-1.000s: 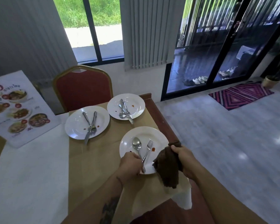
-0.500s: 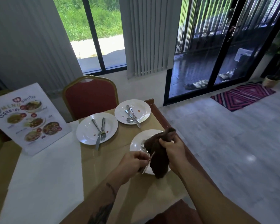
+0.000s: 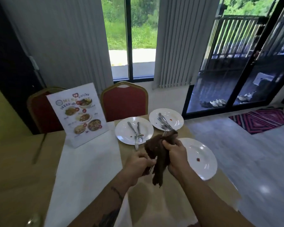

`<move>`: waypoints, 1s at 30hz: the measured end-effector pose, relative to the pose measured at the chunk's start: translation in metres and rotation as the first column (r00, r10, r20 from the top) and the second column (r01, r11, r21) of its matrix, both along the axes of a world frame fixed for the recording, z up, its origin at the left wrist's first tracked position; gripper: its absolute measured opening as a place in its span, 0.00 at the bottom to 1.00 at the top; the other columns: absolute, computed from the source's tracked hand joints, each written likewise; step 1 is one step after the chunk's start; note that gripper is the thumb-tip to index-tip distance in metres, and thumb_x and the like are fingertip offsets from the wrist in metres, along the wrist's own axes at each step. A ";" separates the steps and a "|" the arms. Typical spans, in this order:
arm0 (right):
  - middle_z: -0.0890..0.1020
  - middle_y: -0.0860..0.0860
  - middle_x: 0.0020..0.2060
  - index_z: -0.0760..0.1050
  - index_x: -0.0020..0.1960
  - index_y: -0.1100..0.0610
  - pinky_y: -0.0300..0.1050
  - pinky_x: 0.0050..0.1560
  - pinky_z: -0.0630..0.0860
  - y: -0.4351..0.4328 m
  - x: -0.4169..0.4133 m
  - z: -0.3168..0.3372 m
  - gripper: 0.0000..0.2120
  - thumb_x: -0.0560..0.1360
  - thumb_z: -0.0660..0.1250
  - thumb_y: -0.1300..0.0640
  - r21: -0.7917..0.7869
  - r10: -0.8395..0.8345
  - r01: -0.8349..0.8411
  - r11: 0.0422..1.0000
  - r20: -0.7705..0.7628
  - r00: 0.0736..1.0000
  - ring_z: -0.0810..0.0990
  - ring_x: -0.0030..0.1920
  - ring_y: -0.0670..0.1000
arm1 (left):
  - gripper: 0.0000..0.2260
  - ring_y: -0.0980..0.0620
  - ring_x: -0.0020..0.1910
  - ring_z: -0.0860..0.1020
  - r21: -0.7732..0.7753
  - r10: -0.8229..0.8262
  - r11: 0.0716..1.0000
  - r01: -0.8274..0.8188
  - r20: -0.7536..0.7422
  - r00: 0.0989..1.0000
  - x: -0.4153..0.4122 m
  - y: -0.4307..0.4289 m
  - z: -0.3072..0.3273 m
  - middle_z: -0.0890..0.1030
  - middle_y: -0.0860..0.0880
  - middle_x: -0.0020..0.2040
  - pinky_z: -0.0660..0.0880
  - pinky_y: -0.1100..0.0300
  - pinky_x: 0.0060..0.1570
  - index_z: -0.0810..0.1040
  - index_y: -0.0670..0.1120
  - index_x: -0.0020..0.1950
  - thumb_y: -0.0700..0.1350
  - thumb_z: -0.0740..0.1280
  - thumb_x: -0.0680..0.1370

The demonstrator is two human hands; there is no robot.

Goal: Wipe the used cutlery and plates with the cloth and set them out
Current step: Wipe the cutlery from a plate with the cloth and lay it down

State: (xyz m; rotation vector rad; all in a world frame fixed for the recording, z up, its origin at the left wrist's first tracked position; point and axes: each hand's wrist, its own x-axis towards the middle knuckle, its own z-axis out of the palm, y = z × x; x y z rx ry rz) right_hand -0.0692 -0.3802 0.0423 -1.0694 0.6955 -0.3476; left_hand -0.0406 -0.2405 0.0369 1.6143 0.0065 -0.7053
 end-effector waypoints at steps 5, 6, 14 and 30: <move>0.86 0.59 0.49 0.79 0.54 0.58 0.54 0.52 0.82 0.064 0.011 0.001 0.10 0.75 0.71 0.67 -0.134 0.026 -0.025 0.991 0.007 1.000 0.86 0.49 0.57 | 0.09 0.47 0.33 0.73 -0.053 0.137 0.989 -0.135 0.042 0.990 0.015 0.077 0.012 0.74 0.43 0.33 0.75 0.56 0.36 0.75 0.42 0.37 0.36 0.72 0.75; 0.86 0.59 0.48 0.79 0.53 0.57 0.54 0.53 0.82 0.074 0.013 0.002 0.09 0.75 0.71 0.67 -0.187 0.029 -0.029 0.982 -0.007 1.000 0.85 0.49 0.57 | 0.07 0.47 0.34 0.73 -0.036 0.193 0.981 -0.191 0.084 0.978 0.022 0.090 0.016 0.75 0.43 0.34 0.74 0.55 0.37 0.76 0.42 0.39 0.37 0.71 0.76; 0.81 0.55 0.36 0.73 0.50 0.67 0.33 0.30 0.75 0.156 0.012 0.019 0.07 0.74 0.68 0.73 -0.506 0.240 -0.220 0.834 -0.025 0.970 0.83 0.35 0.46 | 0.10 0.56 0.47 0.80 0.295 -0.137 0.955 -0.027 0.522 0.842 0.071 0.136 0.064 0.82 0.53 0.48 0.73 0.66 0.44 0.83 0.50 0.56 0.45 0.68 0.76; 0.77 0.57 0.33 0.69 0.42 0.58 0.42 0.30 0.72 0.182 0.021 0.012 0.13 0.69 0.64 0.75 -0.770 0.379 -0.348 0.535 -0.150 0.913 0.74 0.31 0.48 | 0.04 0.51 0.40 0.78 0.174 -0.020 0.981 -0.084 0.523 0.852 0.104 0.194 0.072 0.82 0.44 0.46 0.77 0.55 0.42 0.81 0.47 0.49 0.40 0.68 0.76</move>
